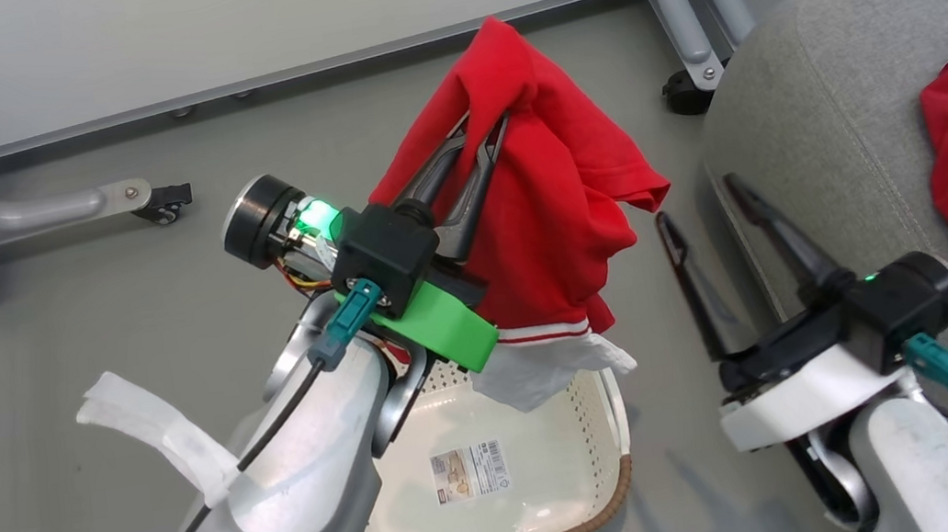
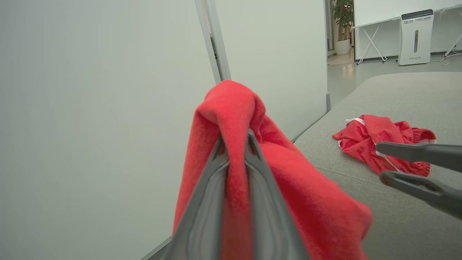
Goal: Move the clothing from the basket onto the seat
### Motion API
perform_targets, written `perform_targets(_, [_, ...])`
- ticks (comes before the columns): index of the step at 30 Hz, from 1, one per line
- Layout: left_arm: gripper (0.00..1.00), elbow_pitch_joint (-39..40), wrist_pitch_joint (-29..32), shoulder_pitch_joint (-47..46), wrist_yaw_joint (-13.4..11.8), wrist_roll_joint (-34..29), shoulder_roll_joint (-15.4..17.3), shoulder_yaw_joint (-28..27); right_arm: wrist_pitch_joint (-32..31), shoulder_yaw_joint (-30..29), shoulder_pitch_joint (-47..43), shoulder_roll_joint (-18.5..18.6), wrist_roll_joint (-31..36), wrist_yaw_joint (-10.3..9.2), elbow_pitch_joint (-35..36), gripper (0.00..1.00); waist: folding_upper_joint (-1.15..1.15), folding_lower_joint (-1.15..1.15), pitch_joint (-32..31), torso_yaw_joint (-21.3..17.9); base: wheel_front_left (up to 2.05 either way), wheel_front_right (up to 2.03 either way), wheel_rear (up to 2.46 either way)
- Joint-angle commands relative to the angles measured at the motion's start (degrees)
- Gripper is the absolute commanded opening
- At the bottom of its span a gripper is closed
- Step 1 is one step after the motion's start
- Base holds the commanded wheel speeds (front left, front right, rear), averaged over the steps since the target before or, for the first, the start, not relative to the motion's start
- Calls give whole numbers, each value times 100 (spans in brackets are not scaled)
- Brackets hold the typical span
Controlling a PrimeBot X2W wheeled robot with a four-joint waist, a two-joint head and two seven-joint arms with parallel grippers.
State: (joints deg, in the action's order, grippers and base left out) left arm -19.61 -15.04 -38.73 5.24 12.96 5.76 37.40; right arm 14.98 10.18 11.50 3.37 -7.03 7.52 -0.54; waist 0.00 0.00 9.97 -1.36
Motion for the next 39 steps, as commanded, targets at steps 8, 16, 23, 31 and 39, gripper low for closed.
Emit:
perform_targets(8, [0,62,-20,-18,52,-83,-108,88,5,799,172,87,-183,-6,-272,100,0,0,53,152,0,0,0])
perform_targets(16, [0,221,-20,-165,83,-96,-206,249,5,1102,588,76,-263,-5,-555,100,0,0,235,330,0,0,0])
perform_targets(23, [0,356,-20,-189,90,-32,-258,404,5,1225,904,42,-289,-5,-797,100,0,0,347,492,0,0,0])
perform_targets(31, [0,421,-20,-160,72,40,-284,546,6,1273,1071,-7,-368,-6,-1062,0,0,0,453,621,0,0,0])
perform_targets(39, [0,378,-20,-162,52,82,-291,564,5,1266,1022,-35,-366,-6,-1077,0,0,0,485,634,0,0,0])
